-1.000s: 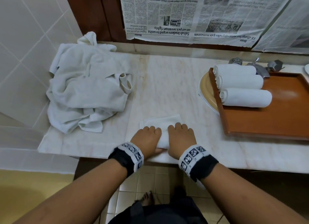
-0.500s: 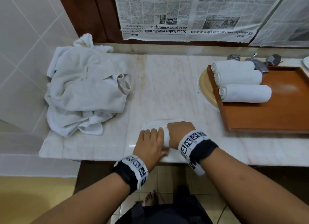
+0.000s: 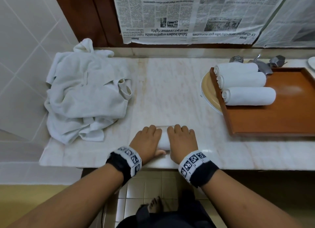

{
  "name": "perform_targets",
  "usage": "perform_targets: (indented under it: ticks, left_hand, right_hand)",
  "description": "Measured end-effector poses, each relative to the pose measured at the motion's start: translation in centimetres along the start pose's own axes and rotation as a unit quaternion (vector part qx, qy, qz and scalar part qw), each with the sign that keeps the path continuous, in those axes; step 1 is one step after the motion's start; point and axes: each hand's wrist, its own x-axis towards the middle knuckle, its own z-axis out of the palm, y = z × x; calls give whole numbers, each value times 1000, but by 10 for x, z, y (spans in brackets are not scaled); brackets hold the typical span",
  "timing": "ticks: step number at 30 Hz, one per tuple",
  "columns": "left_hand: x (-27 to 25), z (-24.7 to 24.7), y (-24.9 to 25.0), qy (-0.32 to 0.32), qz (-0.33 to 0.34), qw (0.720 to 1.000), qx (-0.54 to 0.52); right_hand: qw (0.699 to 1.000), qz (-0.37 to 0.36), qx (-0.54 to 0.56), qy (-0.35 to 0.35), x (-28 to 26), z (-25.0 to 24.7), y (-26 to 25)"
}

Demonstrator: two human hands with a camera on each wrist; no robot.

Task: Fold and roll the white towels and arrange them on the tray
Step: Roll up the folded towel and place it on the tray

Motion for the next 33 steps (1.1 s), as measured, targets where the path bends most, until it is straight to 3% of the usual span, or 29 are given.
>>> perform_targets:
  ticks: [4, 6, 7, 9, 10, 11, 12, 13, 14, 17, 19, 20, 22, 25, 29, 33]
  left_hand:
    - [-25, 15, 0, 186, -13, 982, -5]
    - [-35, 7, 2, 216, -28, 975, -30]
    - [-39, 2, 2, 189, -53, 978, -69]
    - [-42, -3, 6, 34, -138, 970, -195]
    - [-41, -3, 8, -37, -182, 940, -285]
    - [-38, -1, 10, -83, -220, 885, -402]
    - [-34, 0, 13, -92, -248, 809, -526]
    - [-29, 1, 17, -77, -266, 734, -620]
    - [-22, 2, 20, -55, -274, 680, -678]
    - [1, -4, 31, 19, -290, 538, -791]
    - [15, -13, 37, 75, -296, 461, -833]
    - [22, -19, 41, 94, -296, 441, -842]
    - [36, -30, 50, 117, -280, 425, -853]
    - [58, -54, 75, 134, -216, 423, -870]
    - [99, -91, 122, 135, -122, 439, -880]
    - [137, -108, 180, 100, -70, 473, -873]
  right_hand:
    - [999, 8, 31, -37, 21, -10, 7]
    - [997, 18, 40, -56, 30, -12, 10]
    - [997, 22, 42, -63, 33, -12, 11]
    - [996, 26, 47, -72, 36, -11, 12]
    - [996, 27, 53, -72, 36, -11, 12]
    - [996, 26, 59, -69, 36, -11, 11]
    - [995, 22, 66, -65, 34, -10, 12]
    - [995, 17, 77, -64, 33, -10, 13]
    - [993, 16, 95, -65, 31, -9, 15]
    - [979, 7, 179, -94, 24, -12, 27]
    - [963, -13, 234, -133, 20, -17, 39]
    - [951, -23, 266, -157, 18, -21, 46]
    - [931, -46, 310, -185, 16, -33, 67]
    - [936, -79, 303, -162, 16, -51, 115]
    - [944, -78, 312, -78, 12, -73, 206]
    - [909, -162, 358, -136, 7, -90, 286]
